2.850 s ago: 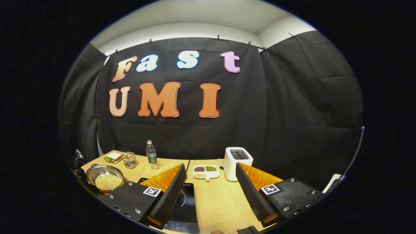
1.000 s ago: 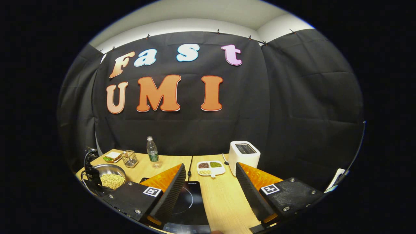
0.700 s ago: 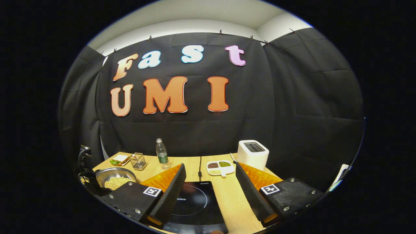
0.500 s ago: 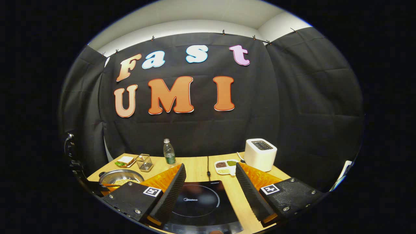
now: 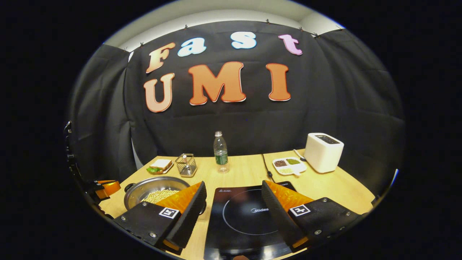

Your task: First push the handle of the pot to place it horizontally, then grasp the pot with both hands and set it on the induction cooktop.

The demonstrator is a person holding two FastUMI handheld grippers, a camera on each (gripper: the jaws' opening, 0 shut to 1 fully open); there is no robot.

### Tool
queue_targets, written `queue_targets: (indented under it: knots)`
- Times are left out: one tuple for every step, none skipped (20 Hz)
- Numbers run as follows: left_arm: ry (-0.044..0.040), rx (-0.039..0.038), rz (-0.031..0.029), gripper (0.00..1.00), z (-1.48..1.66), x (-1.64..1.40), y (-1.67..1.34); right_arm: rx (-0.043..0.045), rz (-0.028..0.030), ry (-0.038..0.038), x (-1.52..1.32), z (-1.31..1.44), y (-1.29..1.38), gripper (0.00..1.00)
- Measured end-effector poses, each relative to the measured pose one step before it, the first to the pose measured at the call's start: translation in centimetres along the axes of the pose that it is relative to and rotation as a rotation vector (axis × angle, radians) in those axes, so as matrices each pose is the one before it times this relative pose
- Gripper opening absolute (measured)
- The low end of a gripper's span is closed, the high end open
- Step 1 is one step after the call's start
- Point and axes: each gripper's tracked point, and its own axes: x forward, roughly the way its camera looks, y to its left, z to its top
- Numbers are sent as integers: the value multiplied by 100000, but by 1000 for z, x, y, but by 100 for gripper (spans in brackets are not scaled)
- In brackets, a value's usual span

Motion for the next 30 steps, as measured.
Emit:
queue_targets:
  knots:
    - [456,-812,-87,29,-159,157,1028,-980,931,2000,651,-1038,1184,95]
    - [863,170,-151,41,-269,259,940,-1228,1440,1717,624,-769,1105,95]
    - [715,1093,222,48,-220,327,796,-1308,800,1960,738,-709,703,96]
    - [254,1543,279,53,-96,561,847,-1360,-58,2942,785,-926,473,96]
    - [1023,1076,532,73,-351,388,703,-998,-535,2738,693,-830,325,96]
    - [1510,405,315,81,-626,706,558,-680,-684,2143,648,-474,291,96]
    - [2101,192,195,83,-576,686,359,-610,-1116,1353,569,-259,240,96]
    - [2458,402,-448,83,-691,667,234,-437,-857,911,544,-160,203,96]
    - [2406,327,-816,83,-644,724,74,-254,-400,962,388,-342,268,96]
    - [2351,48,-925,83,-591,780,40,18,-373,1244,395,-243,248,96]
    - [1399,-276,-1414,83,-331,732,-225,104,-686,1491,402,-388,164,96]
    - [884,-788,-1735,83,-279,501,-337,34,-920,1488,408,-239,1,96]
    - [993,-406,-1794,84,-332,574,-286,63,-837,1634,346,-399,15,96]
    - [1019,275,152,83,-334,536,188,240,-72,1456,345,-248,155,96]
    - [-39,393,926,84,-43,533,389,195,391,1022,156,-181,392,96]
    - [965,-1,1211,83,-80,337,262,-122,479,845,223,-198,353,96]
    - [-609,-460,1496,84,130,385,352,-481,849,922,304,-192,465,96]
    - [-491,-671,197,84,172,123,97,-1008,1009,1193,198,-367,446,96]
    - [88,-895,-1466,84,94,34,-318,-829,567,1382,67,-465,297,96]
    - [-150,-1104,-2071,83,-90,146,-333,-509,442,1078,256,-261,281,96]
    - [360,-541,-1568,84,-112,406,-276,-246,277,680,102,-137,323,96]
    - [817,-293,725,83,-194,339,258,-263,654,471,80,-109,291,96]
    - [962,3,1432,83,-251,275,497,-24,971,615,49,-141,425,96]
    - [1120,-136,262,84,-301,115,207,23,594,710,70,-124,280,95]
    - [901,-467,-717,84,-385,208,-136,90,112,962,111,-230,70,92]
    - [1372,-838,-1465,86,-354,43,-177,204,464,1275,284,-237,148,90]
    - [330,-2000,-11,87,-308,236,127,-126,-519,1182,120,-347,-16,86]
    - [1301,-2435,-177,77,-580,426,104,-355,-1136,523,393,-110,-266,83]
    - [567,-1726,-310,58,239,-18,84,-522,-1593,-199,218,-114,-344,78]
    - [810,-658,-471,63,-122,-284,-55,109,171,-99,226,28,-16,74]
